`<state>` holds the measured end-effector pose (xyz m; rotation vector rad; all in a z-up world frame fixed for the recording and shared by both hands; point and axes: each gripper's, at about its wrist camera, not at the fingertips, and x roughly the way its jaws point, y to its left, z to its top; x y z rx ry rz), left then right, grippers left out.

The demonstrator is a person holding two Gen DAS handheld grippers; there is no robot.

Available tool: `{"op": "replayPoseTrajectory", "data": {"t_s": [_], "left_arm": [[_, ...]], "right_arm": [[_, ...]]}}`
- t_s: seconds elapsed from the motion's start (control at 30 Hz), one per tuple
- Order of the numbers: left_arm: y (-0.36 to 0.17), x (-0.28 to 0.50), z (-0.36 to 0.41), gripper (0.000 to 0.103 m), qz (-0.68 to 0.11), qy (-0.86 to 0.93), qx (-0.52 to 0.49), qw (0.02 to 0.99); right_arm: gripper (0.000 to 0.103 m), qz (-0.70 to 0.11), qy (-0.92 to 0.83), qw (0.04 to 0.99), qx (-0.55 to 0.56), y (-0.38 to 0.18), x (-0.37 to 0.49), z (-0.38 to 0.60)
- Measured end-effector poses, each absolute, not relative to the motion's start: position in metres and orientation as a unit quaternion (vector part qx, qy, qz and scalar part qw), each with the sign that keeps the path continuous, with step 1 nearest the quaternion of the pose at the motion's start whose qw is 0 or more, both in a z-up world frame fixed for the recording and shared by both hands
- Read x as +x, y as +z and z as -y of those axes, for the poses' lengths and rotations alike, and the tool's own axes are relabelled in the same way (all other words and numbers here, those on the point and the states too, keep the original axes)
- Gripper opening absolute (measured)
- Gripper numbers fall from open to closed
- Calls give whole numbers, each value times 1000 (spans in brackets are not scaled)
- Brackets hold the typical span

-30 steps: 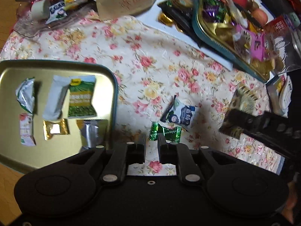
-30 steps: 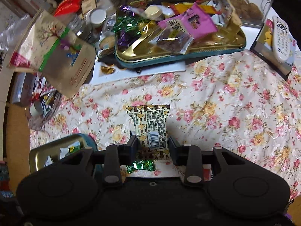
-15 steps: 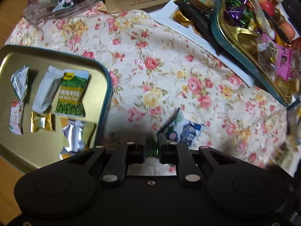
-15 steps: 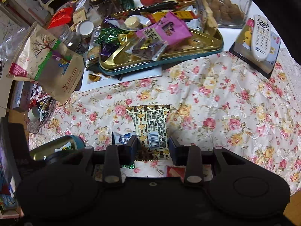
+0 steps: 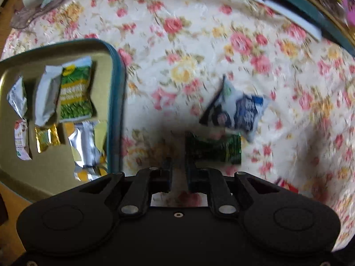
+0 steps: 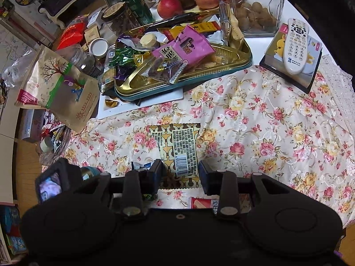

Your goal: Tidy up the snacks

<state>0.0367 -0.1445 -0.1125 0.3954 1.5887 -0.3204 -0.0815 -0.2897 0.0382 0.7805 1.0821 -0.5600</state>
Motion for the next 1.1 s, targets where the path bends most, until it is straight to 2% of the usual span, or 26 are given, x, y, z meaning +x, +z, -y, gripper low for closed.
{"op": "replayPoseTrajectory", "data": {"t_s": [0.1,0.27,0.4,0.57,0.7,1.1], "left_arm": [[-102,34,142,21,-701,-153,161,677],[-69,52,135,21,-650,-144,111,738],[-78,68,144,21,-654,-116,124,738],[-90,71,152,21,-669,-148,84,724],[-95,67,164,21,-658,-128,150,726],[-107,30,149,21,-693,-143,192,680]], "right_arm": [[38,-490,-259,751,360,42,-84,291],[38,-486,-260,749,368,43,-87,295],[38,-486,-259,746,374,42,-87,297],[38,-485,-260,746,375,42,-88,298],[38,-486,-263,744,376,40,-88,300],[38,-483,-259,751,368,45,-91,296]]}}
